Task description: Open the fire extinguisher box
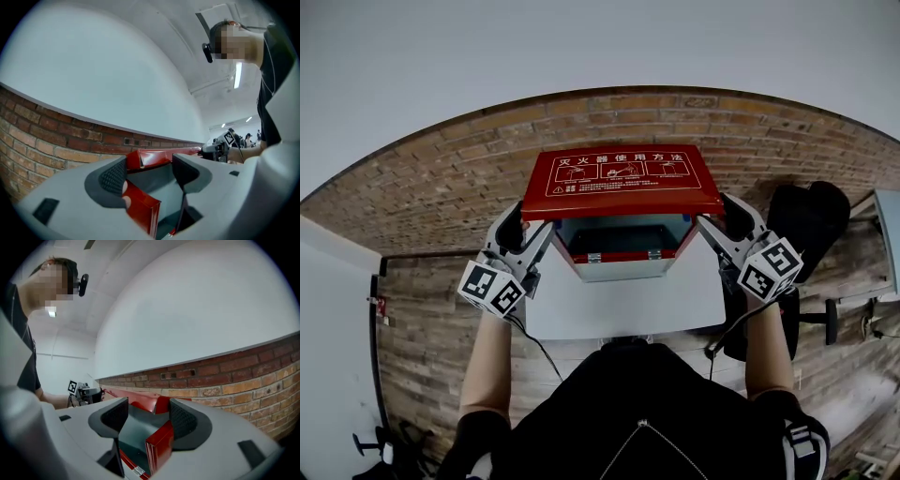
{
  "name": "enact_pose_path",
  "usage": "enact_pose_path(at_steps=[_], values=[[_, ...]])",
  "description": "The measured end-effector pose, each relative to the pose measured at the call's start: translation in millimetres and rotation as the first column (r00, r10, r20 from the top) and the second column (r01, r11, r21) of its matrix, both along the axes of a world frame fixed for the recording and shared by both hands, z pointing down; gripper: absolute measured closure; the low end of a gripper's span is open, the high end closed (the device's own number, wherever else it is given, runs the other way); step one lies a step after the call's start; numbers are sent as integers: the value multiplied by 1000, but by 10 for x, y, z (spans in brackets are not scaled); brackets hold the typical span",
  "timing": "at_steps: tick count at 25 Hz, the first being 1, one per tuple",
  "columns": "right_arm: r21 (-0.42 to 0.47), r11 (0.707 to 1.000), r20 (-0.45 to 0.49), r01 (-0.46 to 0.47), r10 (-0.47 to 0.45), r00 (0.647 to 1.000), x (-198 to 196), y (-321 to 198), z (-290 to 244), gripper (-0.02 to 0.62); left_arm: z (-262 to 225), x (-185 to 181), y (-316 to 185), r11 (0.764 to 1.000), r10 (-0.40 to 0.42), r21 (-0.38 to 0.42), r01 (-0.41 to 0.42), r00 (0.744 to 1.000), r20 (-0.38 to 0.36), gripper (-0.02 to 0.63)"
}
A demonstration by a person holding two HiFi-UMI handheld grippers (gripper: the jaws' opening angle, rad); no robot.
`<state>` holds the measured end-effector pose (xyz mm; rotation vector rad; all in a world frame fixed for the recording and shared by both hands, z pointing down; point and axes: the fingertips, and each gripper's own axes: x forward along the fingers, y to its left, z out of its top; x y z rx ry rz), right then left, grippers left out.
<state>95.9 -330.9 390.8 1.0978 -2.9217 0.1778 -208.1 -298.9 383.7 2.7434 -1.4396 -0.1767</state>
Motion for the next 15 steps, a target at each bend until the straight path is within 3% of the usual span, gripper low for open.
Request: enact_pose_path(at_steps=[15], values=[[85, 996, 102, -26, 18, 995, 25, -396, -542, 318, -526, -17, -367, 995, -27, 92, 29, 999, -20, 258]])
